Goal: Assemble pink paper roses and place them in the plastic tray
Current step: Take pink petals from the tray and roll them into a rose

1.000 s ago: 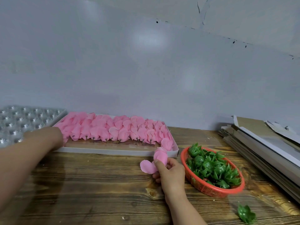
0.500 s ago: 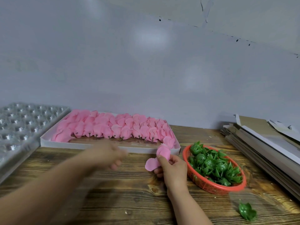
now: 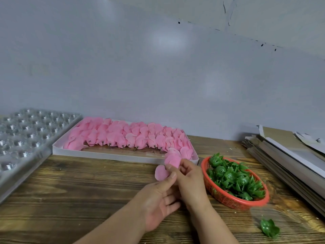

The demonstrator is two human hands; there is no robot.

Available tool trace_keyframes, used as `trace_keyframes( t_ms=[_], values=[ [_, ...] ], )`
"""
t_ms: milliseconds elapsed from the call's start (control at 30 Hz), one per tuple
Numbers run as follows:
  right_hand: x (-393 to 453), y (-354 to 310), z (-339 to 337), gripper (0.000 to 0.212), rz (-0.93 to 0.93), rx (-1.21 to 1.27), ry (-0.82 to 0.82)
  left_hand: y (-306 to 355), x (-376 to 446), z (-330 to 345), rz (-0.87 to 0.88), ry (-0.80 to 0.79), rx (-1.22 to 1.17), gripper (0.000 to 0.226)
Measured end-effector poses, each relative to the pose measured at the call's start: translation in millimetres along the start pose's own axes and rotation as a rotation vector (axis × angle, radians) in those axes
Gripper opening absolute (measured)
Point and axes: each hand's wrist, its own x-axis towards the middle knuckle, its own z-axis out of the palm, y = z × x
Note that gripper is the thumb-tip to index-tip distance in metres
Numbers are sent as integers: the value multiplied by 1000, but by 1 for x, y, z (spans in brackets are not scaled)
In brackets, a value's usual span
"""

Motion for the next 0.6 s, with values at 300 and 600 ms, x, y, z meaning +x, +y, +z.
trace_keyframes(
  t_ms=[300, 600],
  values=[
    [1, 0, -9, 24, -36, -40, -157, 13, 6, -19, 74, 76, -374, 35],
    [-5, -4, -6, 9, 132, 39, -211, 19, 9, -30, 154, 54, -208, 41]
  ],
)
